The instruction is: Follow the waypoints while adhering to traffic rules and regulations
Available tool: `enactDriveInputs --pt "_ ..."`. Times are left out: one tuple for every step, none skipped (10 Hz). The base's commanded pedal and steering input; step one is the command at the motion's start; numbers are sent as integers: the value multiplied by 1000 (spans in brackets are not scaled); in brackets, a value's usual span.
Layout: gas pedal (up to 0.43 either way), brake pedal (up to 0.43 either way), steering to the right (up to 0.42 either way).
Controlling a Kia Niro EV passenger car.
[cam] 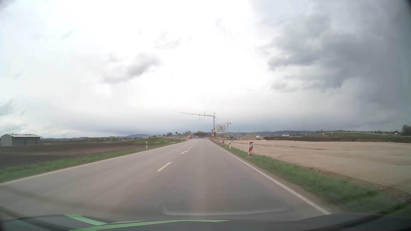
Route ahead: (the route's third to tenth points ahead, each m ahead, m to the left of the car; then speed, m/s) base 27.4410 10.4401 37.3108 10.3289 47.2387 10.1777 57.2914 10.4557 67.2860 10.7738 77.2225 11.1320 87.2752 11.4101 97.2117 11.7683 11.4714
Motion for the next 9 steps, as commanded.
enactDriveInputs --pt "98 0 -2" --pt "98 0 -2" --pt "98 0 -2" --pt "98 0 -2" --pt "98 0 -2" --pt "98 0 -2" --pt "98 0 -2" --pt "98 0 -2" --pt "98 0 -2"
